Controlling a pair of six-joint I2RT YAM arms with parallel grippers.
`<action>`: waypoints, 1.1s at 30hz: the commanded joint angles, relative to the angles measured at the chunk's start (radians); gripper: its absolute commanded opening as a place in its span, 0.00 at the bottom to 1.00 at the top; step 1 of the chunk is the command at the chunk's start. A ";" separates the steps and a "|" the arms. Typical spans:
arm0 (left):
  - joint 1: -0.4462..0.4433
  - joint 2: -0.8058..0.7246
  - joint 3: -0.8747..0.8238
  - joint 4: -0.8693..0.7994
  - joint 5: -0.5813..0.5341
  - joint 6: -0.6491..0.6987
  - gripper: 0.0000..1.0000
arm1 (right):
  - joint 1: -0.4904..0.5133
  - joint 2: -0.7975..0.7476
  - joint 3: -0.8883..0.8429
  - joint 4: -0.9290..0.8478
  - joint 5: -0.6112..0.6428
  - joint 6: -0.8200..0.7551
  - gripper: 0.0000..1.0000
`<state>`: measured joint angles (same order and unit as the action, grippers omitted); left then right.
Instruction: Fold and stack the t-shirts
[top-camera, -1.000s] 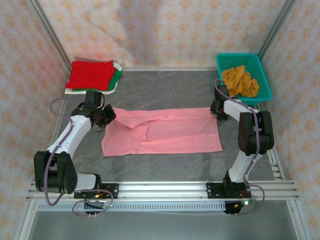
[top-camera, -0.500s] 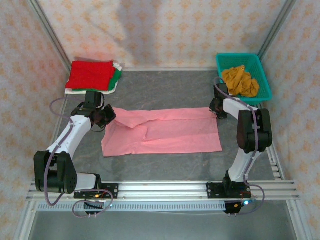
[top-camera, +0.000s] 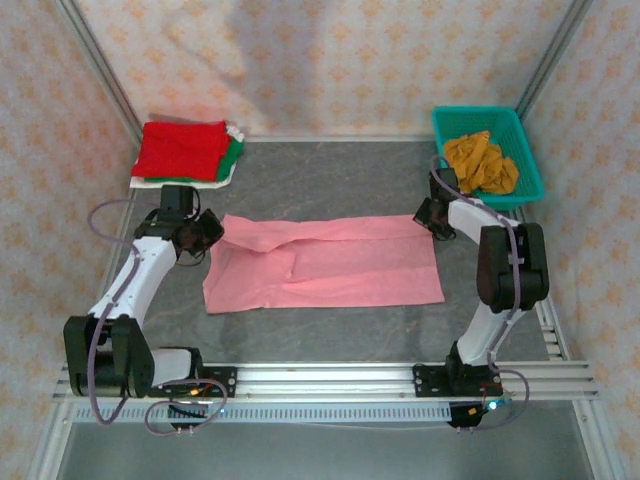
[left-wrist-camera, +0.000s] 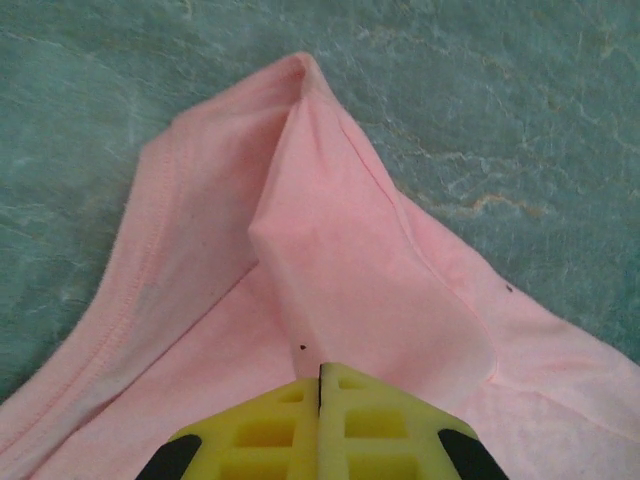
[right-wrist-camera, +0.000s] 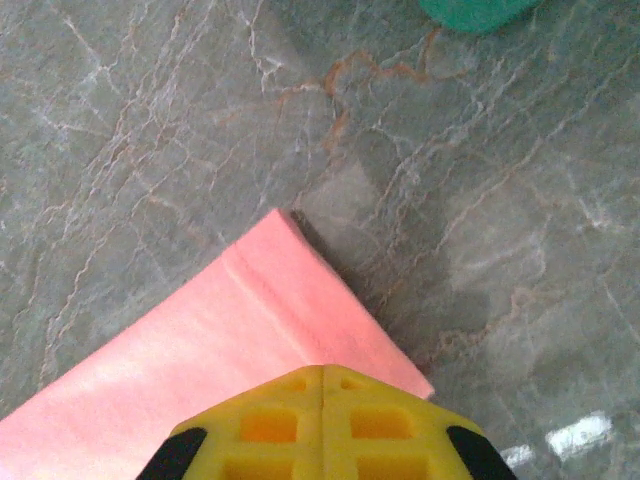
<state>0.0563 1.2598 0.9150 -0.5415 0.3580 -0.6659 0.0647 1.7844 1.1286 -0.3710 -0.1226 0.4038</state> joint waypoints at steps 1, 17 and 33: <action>0.034 -0.047 -0.017 0.007 -0.030 -0.011 0.00 | -0.002 -0.064 -0.013 -0.056 -0.013 0.008 0.00; 0.118 0.003 -0.041 0.038 -0.007 0.020 0.00 | 0.001 -0.082 -0.035 -0.065 -0.068 0.006 0.18; 0.120 0.006 -0.044 0.036 -0.011 0.028 0.00 | 0.031 0.035 -0.009 0.018 -0.099 0.037 0.29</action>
<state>0.1684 1.2613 0.8742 -0.5259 0.3557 -0.6544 0.0895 1.8000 1.0931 -0.3790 -0.2295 0.4236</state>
